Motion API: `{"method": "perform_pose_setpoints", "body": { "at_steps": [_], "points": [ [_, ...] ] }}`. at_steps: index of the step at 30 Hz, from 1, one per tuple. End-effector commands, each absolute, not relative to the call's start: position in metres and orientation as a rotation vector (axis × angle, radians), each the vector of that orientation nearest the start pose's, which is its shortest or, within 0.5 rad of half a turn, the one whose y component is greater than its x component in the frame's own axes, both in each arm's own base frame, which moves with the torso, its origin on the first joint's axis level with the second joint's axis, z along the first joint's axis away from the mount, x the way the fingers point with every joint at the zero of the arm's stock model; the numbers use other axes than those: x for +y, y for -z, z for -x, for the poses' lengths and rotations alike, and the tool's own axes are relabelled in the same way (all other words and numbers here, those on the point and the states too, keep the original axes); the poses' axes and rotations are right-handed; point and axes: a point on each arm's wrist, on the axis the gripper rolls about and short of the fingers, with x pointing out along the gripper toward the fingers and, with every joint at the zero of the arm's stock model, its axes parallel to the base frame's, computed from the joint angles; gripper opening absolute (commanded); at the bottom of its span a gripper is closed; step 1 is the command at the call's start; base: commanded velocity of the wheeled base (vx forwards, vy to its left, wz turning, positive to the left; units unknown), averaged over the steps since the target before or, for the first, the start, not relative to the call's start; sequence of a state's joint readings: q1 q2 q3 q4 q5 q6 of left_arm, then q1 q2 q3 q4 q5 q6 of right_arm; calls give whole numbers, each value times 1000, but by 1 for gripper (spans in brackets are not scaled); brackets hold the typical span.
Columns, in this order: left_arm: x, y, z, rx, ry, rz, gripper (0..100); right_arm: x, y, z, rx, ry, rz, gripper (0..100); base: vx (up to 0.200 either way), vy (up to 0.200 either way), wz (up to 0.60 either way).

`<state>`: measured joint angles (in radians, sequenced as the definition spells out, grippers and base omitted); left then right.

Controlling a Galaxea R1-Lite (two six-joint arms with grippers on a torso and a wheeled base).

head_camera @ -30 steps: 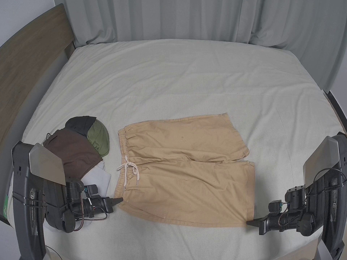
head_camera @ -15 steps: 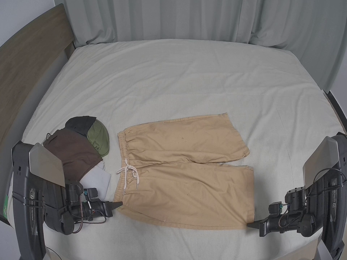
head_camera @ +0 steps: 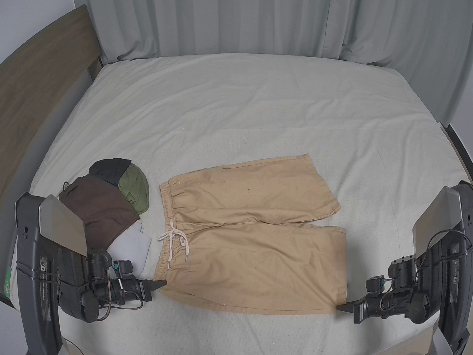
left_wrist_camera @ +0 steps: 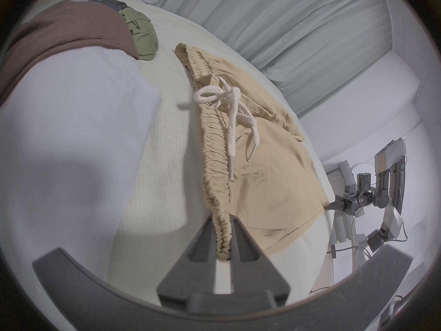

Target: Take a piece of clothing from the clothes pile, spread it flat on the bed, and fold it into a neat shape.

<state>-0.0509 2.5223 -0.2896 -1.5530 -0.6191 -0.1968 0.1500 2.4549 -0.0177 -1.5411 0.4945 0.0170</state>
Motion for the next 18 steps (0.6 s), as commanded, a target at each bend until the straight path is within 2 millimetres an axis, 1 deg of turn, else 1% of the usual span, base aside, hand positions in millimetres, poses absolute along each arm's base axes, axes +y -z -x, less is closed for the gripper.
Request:
{"method": "perform_pose_setpoints", "body": {
  "at_steps": [1, 11, 18],
  "points": [
    [-25, 72, -269, 735, 575, 376, 0, 41, 58, -202, 921, -591, -175, 0, 0, 0, 0],
    [-24, 72, -258, 774, 569, 383, 0, 41, 57, -202, 915, -602, -161, 0, 0, 0, 0],
    [-25, 73, -256, 785, 575, 386, 0, 41, 56, -201, 916, -600, -160, 0, 0, 0, 0]
  ]
}}
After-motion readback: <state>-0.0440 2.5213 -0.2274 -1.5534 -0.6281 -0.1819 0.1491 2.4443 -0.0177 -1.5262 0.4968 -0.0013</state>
